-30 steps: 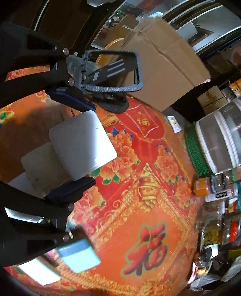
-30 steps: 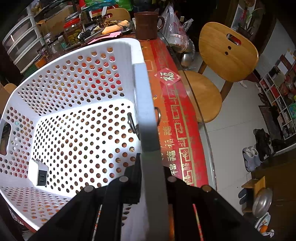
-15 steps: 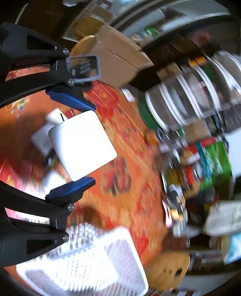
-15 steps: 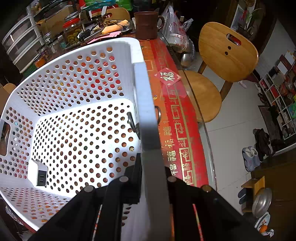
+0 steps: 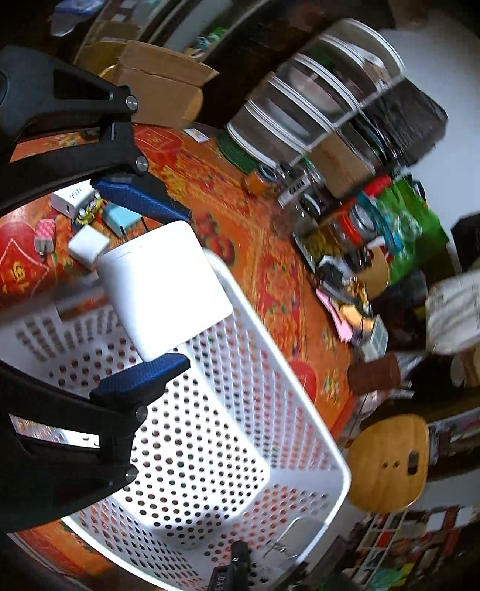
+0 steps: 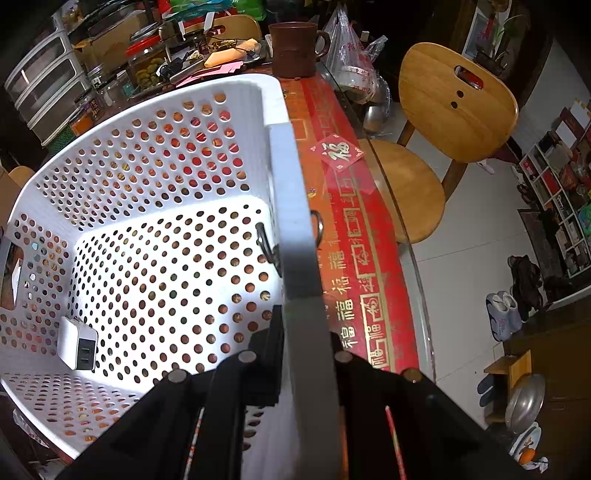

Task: Organize rigid objects
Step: 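Lower the second charger into the basket and open the left tool, then grasp the white pronged charger beside the large printed charger with the left tool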

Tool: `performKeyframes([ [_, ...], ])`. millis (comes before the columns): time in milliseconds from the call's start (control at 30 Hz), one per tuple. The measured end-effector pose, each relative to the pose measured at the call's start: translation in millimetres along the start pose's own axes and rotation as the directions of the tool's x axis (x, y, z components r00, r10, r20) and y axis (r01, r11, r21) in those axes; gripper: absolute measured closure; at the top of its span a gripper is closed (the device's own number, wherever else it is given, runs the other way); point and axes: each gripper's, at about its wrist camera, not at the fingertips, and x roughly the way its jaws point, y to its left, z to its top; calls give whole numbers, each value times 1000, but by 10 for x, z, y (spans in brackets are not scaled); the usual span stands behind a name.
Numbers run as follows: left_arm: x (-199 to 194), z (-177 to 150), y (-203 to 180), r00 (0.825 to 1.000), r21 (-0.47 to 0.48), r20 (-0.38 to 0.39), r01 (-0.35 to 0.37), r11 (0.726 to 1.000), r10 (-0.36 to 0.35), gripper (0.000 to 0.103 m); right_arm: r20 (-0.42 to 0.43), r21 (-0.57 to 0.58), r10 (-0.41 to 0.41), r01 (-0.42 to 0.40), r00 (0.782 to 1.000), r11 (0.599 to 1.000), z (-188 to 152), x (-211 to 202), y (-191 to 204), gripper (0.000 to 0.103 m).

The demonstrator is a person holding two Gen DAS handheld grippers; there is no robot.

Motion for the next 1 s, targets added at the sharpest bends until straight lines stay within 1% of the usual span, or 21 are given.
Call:
performKeyframes([
  [100, 63, 33, -183, 1000, 31, -12, 4, 1000, -4, 33, 0, 0, 6, -6, 1000, 1000, 0, -1, 4, 94],
  [300, 300, 14, -269, 998, 69, -39, 43, 997, -40, 33, 1, -4, 12, -12, 1000, 1000, -2, -5, 12, 94],
  [433, 406, -7, -305, 996, 71, -63, 71, 995, -66, 32, 0, -8, 8, -8, 1000, 1000, 0, -3, 13, 94],
  [500, 423, -17, -314, 996, 77, -55, 72, 994, -68, 32, 0, -8, 6, -6, 1000, 1000, 0, -3, 13, 94],
  [567, 402, -11, -315, 998, 87, -37, 57, 995, -54, 24, -1, -8, 6, -6, 1000, 1000, -1, -4, 15, 94],
  [600, 372, -13, -306, 998, 85, -26, 68, 994, -66, 16, -1, -8, 6, -6, 1000, 1000, 0, -4, 13, 94],
  [633, 342, -10, -294, 997, 81, -15, 75, 994, -74, 12, -1, -7, 6, -6, 1000, 1000, 0, -4, 13, 94],
  [767, 186, -56, -175, 996, 62, 30, 81, 995, -83, 11, 0, -8, 4, -4, 1000, 1000, -3, -5, 28, 95],
  [833, 116, -113, -75, 996, 48, 47, 78, 996, -80, 8, -1, -7, 5, -5, 1000, 1000, -3, -7, 33, 95],
  [900, 75, -189, 80, 996, 26, 56, 69, 997, -70, 8, -1, -11, -2, 2, 1000, 1000, -8, -11, 42, 95],
  [1000, 29, -324, 437, 996, -45, 60, 74, 996, -71, 8, -1, -14, -5, 5, 1000, 1000, -9, -10, 45, 95],
])
